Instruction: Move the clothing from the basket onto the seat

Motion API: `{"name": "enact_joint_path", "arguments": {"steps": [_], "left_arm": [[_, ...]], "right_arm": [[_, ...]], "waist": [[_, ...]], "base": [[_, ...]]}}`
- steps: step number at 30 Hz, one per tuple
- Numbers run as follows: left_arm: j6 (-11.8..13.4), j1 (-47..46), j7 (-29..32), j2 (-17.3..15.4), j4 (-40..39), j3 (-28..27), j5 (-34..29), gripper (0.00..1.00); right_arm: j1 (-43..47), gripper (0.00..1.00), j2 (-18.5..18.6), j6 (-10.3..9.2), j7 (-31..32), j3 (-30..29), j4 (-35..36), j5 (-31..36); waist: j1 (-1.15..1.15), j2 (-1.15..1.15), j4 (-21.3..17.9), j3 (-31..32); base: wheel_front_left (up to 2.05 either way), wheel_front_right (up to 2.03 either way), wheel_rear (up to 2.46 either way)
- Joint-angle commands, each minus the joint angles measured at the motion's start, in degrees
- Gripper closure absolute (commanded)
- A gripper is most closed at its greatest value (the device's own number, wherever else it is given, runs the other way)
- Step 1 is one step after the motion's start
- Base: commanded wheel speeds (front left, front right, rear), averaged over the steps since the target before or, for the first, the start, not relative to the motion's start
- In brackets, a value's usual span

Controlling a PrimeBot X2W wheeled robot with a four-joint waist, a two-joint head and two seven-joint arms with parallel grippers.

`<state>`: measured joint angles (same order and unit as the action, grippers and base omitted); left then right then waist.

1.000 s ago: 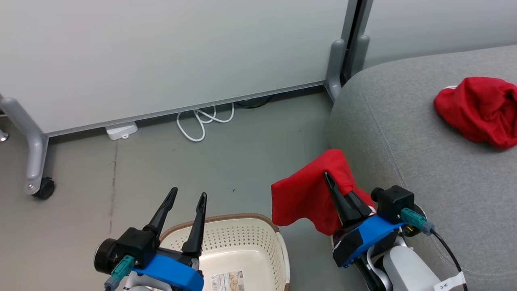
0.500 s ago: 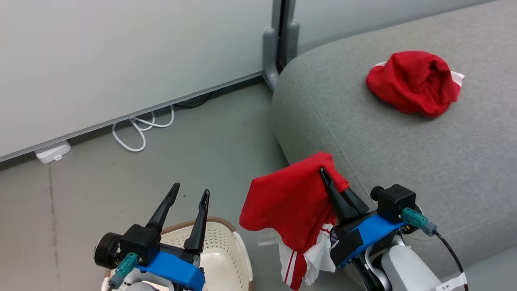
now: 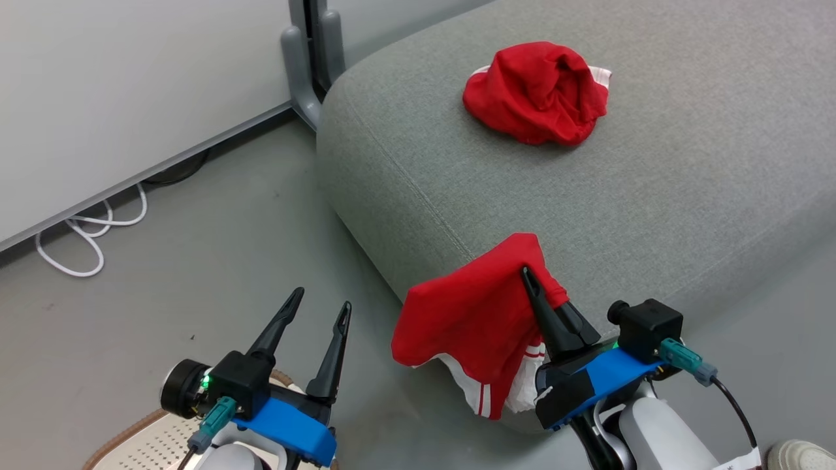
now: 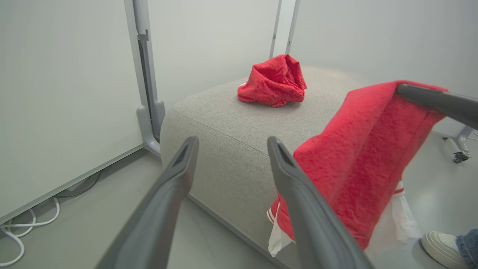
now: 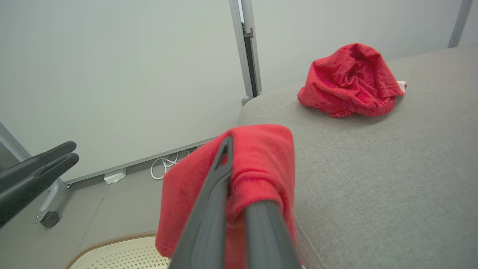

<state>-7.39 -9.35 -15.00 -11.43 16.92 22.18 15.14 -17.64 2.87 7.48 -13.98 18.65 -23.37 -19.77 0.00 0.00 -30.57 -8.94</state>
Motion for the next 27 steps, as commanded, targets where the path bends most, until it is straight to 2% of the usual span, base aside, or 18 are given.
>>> {"name": "enact_joint_path", "arguments": {"steps": [1, 8, 16, 22, 27], "left_arm": [[-0.1, -1.1, -0.3, -0.3, 0.2, 0.5, 0.4, 0.00], [-0.1, -3.6, -0.3, -1.2, 1.4, 3.3, 1.5, 0.00], [-0.1, -4.0, -0.3, -1.6, 1.6, 3.4, 1.9, 0.00], [-0.1, -4.1, -0.3, -2.2, 0.5, 2.1, 1.1, 0.00], [-0.1, -5.0, -0.3, -3.6, -1.4, 1.3, -0.3, 0.00]], "right_arm": [[0.7, 1.00, 0.0, 0.03, -0.6, -0.4, 0.3, -0.1], [1.6, 1.00, 0.0, 0.03, -1.0, -2.1, 1.1, 0.0], [0.6, 1.00, 0.0, 0.03, -1.2, -2.2, 1.3, -0.9], [-6.0, 1.00, 0.0, 0.03, -1.2, -5.7, 3.1, -4.9], [-16.5, 1.00, 0.0, 0.03, 0.7, -11.9, 3.7, -3.1]], "waist": [[0.00, 0.00, -1.2, -1.1], [0.00, 0.00, -1.5, -1.9], [0.00, 0.00, -1.4, -2.1], [0.00, 0.00, -1.6, -4.1], [0.00, 0.00, -1.9, -8.4]], "base": [[0.00, 0.00, 0.00], [0.00, 0.00, 0.00], [0.00, 0.00, 0.00], [0.00, 0.00, 0.00], [0.00, 0.00, 0.00]]}}
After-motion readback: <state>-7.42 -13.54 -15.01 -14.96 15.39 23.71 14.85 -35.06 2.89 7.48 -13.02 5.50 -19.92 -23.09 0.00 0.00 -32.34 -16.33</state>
